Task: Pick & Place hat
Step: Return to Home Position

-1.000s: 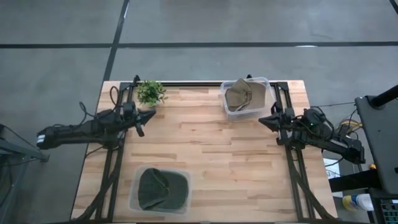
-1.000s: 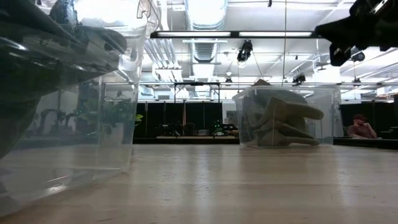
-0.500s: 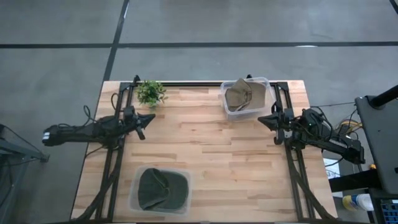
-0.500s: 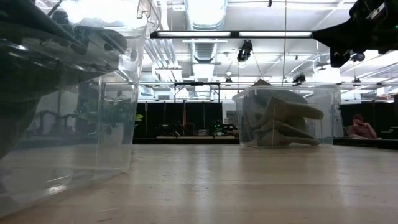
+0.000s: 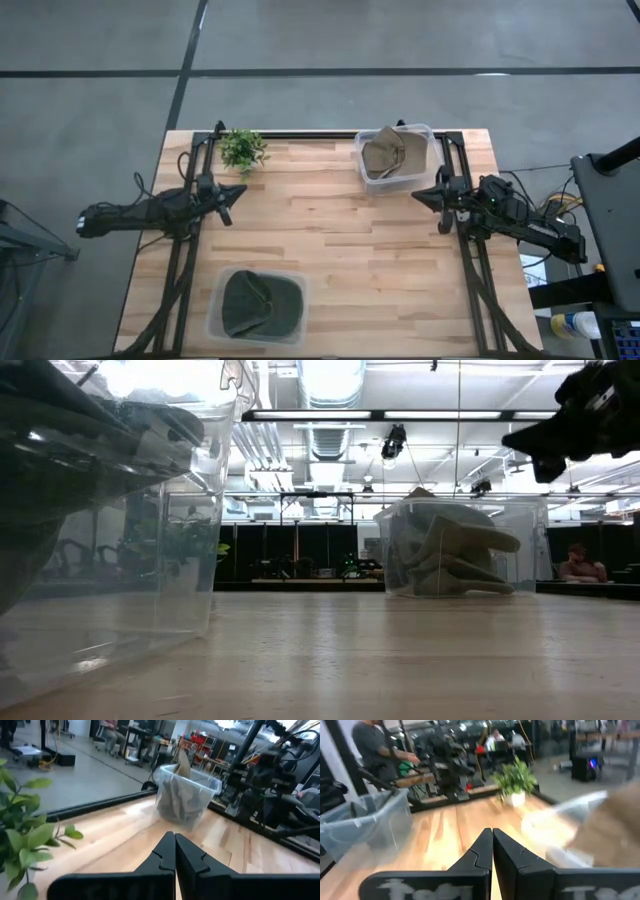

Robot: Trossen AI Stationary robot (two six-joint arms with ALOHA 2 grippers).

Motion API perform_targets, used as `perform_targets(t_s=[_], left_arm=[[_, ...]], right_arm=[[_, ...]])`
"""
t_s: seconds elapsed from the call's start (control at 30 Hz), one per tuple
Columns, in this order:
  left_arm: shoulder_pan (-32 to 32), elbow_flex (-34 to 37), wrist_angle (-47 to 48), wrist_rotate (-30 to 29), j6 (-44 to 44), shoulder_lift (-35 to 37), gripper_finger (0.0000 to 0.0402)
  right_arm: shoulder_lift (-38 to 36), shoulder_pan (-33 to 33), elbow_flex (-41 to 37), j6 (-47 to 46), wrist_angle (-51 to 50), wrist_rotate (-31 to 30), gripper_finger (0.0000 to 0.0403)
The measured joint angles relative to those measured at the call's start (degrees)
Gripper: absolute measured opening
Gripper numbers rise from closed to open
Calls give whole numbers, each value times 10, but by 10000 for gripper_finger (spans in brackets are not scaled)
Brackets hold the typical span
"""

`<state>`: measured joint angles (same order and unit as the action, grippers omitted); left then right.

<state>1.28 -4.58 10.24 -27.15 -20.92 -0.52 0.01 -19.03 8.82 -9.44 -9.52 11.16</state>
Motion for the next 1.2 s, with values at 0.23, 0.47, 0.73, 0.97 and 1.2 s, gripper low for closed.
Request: perform_targets(t_s=[0.23, 0.47, 0.73, 0.97, 1.2], left_arm=[[0, 10, -38, 0, 28, -5, 0], [0, 11, -37, 5, 28, -5, 0], [0, 11, -37, 5, 26, -5, 0], [0, 12, -37, 5, 25, -5, 0], [0, 12, -37, 5, 25, -5, 0]], right_arm=[[2, 0, -2, -38, -80, -8, 9], [6, 0, -3, -36, -99, -8, 9], [9, 0, -3, -35, -100, -7, 9], [9, 0, -3, -35, -100, -7, 9], [9, 0, -3, -36, -100, -7, 9]])
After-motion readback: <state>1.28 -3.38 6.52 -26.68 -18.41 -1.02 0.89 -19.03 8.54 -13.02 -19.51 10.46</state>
